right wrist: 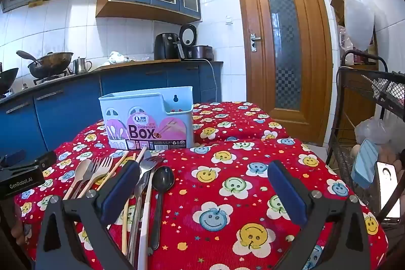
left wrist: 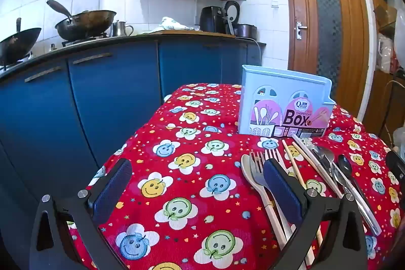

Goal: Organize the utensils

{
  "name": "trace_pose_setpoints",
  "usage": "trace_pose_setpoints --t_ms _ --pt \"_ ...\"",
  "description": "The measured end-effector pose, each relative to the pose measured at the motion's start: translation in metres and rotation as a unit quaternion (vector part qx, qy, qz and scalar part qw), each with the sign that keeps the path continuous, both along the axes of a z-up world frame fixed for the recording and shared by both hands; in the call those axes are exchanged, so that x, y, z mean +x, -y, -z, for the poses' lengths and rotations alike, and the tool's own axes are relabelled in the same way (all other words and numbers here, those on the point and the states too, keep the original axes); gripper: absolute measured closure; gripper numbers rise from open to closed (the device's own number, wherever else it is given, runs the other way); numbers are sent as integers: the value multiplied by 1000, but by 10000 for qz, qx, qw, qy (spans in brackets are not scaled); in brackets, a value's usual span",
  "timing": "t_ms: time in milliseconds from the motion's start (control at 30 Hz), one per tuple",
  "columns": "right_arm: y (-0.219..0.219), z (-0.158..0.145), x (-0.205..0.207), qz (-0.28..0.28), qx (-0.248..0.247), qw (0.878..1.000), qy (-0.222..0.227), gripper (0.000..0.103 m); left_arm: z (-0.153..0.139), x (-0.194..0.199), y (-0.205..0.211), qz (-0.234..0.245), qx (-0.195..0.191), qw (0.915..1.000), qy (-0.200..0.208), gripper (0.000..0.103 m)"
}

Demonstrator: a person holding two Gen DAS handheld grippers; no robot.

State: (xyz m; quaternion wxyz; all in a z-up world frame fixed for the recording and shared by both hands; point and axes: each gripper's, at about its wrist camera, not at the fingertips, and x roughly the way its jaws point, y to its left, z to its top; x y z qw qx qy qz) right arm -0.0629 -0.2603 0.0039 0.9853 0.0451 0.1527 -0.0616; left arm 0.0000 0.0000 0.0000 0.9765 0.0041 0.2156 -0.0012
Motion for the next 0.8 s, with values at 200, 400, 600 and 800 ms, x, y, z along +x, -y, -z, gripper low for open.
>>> trace_pose_setpoints --t_ms 200,400,600,800 --pt "0 0 0 -1 -8 10000 -6 0 0 0 -1 -13 -5 10000 10 0" --pt "0 0 0 2 -13 10000 -7 0 0 0 0 -9 12 10000 5 0" --pt "0 0 0 2 -14 10000 -7 0 0 0 0 -11 9 10000 7 0" --pt "0 0 0 1 -12 10000 -7 0 0 0 0 -11 6 10000 10 0"
